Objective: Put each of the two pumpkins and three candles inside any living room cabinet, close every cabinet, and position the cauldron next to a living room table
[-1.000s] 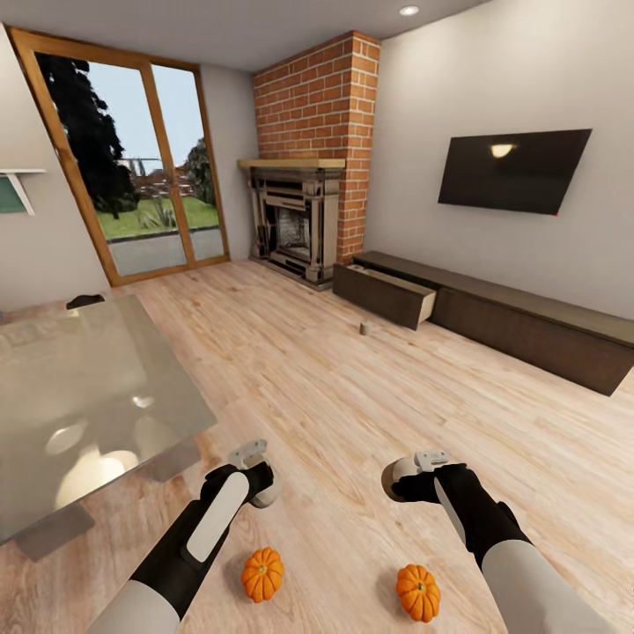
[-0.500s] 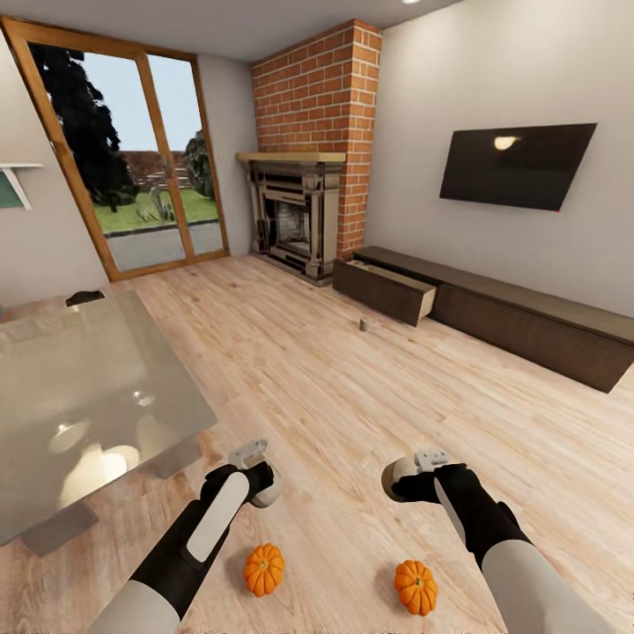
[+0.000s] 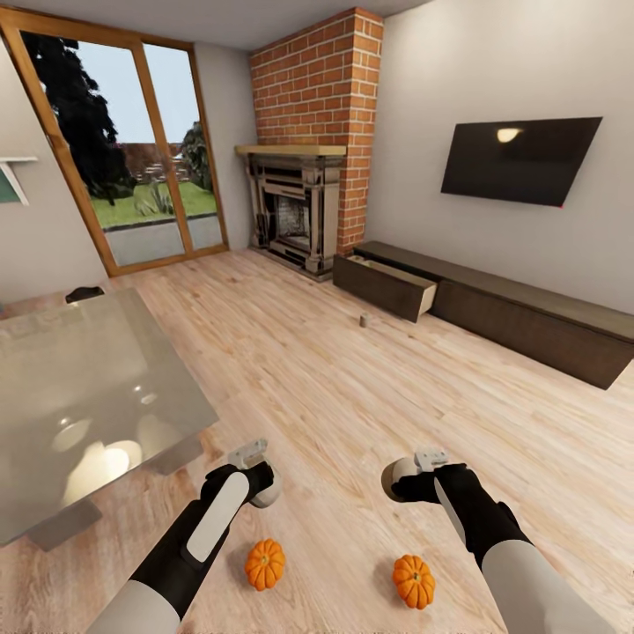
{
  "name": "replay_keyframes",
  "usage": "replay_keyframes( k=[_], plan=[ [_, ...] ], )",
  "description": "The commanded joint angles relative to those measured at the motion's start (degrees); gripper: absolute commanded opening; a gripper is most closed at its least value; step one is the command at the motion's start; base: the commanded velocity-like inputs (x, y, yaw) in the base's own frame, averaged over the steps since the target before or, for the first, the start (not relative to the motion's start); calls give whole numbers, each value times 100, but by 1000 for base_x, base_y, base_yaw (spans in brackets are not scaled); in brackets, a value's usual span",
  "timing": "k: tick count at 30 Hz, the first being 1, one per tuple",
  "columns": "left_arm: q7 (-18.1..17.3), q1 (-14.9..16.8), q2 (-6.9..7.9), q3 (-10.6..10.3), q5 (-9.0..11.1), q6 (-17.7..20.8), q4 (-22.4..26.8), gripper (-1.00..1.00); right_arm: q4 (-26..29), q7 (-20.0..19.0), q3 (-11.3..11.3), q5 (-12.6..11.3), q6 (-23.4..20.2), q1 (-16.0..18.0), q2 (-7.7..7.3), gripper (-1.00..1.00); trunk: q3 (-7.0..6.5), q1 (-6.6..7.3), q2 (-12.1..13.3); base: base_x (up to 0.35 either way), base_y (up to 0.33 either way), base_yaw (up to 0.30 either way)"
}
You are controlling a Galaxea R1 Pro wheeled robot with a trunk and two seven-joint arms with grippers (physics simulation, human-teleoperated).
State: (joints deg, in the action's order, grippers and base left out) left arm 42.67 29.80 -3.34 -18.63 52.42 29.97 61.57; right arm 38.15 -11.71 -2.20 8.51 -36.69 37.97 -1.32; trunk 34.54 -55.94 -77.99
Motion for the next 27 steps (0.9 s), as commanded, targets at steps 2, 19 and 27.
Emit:
replay_keyframes(
  k=[2,19,27],
  plan=[
    [-4,0,3,0,2,0,-3,-100,1,2,0,1,1,0,0,-100,-18,45,82,0,0,0],
    [-11,-1,-9,-43,-4,-19,57,-100,26,-12,0,1,2,-1,9,-100,-16,111,202,0,0,-158],
    [-13,-1,-9,-44,-4,-17,54,-100,18,-16,0,-16,4,-4,9,-100,-16,111,202,0,0,-285]
  ],
)
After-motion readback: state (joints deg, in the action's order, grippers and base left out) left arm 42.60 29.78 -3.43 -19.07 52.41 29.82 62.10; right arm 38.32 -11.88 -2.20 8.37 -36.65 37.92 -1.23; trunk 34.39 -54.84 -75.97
